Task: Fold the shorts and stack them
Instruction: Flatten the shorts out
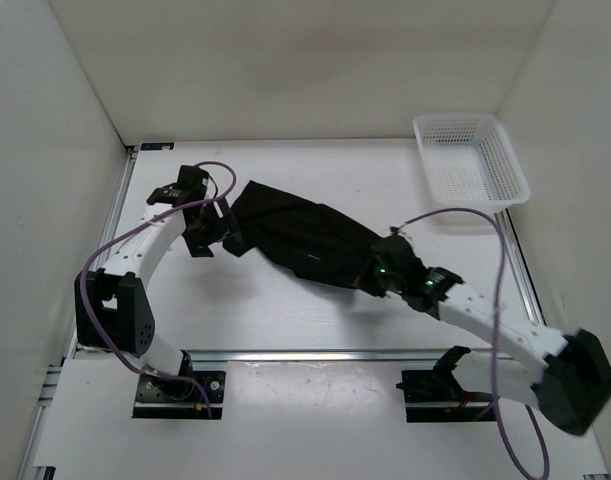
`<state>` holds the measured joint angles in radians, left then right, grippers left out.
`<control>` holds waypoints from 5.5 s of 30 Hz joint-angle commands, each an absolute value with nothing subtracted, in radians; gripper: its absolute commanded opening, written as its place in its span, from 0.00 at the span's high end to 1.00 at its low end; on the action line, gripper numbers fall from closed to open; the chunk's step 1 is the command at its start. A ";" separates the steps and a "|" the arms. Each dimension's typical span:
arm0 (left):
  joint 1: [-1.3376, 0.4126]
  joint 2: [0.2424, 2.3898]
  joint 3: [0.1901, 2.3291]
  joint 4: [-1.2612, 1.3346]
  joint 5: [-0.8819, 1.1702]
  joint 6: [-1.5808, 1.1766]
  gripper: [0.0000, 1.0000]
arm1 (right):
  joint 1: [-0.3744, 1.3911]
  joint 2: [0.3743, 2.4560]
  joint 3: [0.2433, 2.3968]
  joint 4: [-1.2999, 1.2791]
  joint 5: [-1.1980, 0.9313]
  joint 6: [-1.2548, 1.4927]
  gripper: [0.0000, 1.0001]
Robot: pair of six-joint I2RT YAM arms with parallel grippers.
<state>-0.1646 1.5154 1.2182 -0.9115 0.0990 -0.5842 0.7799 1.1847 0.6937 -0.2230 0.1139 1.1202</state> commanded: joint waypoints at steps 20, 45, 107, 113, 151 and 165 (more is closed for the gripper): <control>-0.302 1.769 1.186 -0.779 0.281 -0.686 0.05 | 0.634 0.745 0.574 -0.703 0.302 1.009 1.00; -0.115 1.954 2.171 -1.183 0.098 -0.482 0.90 | 0.275 1.400 1.426 -0.483 0.079 0.463 1.00; -0.022 1.833 1.242 -0.805 0.159 -0.607 0.90 | 0.312 1.351 0.642 -0.098 -0.106 1.040 0.96; 0.020 1.793 1.632 -0.952 0.221 -0.589 0.90 | 0.233 1.449 1.128 -0.306 -0.104 0.870 1.00; -0.080 1.648 1.610 -1.046 0.051 -0.442 0.17 | 0.247 1.193 0.966 -0.569 0.056 0.580 0.54; -0.160 2.164 2.034 -1.100 -0.024 -0.422 0.06 | 0.247 1.879 1.471 -0.597 0.195 0.431 0.17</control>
